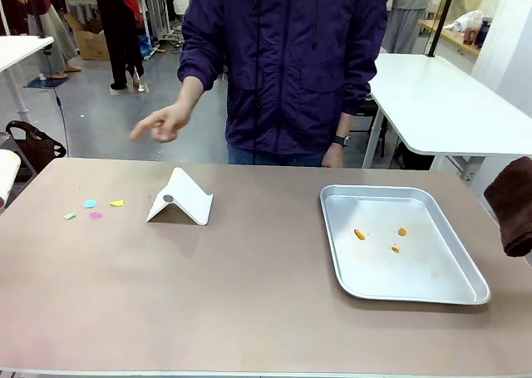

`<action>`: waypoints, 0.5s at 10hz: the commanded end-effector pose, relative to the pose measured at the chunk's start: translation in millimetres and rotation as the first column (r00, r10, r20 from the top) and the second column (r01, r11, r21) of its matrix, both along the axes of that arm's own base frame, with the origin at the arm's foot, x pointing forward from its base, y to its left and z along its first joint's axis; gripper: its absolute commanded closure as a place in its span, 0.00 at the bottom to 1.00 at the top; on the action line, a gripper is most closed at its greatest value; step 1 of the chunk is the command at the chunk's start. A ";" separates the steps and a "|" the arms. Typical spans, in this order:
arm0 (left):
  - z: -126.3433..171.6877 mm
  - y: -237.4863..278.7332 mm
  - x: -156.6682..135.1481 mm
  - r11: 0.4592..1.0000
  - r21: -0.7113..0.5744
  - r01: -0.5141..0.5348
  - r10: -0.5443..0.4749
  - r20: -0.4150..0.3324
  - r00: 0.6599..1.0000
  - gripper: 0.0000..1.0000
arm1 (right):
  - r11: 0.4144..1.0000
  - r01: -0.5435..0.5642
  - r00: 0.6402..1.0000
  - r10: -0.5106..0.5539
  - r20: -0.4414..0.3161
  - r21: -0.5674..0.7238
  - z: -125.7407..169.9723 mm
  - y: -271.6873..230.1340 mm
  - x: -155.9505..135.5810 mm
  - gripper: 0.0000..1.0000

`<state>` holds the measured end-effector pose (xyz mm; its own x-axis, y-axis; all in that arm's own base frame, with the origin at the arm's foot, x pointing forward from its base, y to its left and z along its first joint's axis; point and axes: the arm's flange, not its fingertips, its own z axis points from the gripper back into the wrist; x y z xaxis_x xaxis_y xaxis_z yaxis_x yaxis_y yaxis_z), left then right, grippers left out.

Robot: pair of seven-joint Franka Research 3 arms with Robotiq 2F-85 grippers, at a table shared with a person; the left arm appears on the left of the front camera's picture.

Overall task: Clean the surface of the table.
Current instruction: If a person points to the right, clean the right side of the table with your right hand, and if they point to the left, clean the left side with your left hand.

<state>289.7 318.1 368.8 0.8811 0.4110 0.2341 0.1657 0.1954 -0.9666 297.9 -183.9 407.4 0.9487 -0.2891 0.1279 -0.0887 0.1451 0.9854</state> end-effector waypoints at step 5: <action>1.7 0.3 -3.5 1.000 -0.005 0.003 -0.003 0.013 1.000 0.81 | 1.000 0.000 1.000 0.000 -0.008 0.001 7.2 0.7 -1.7 1.00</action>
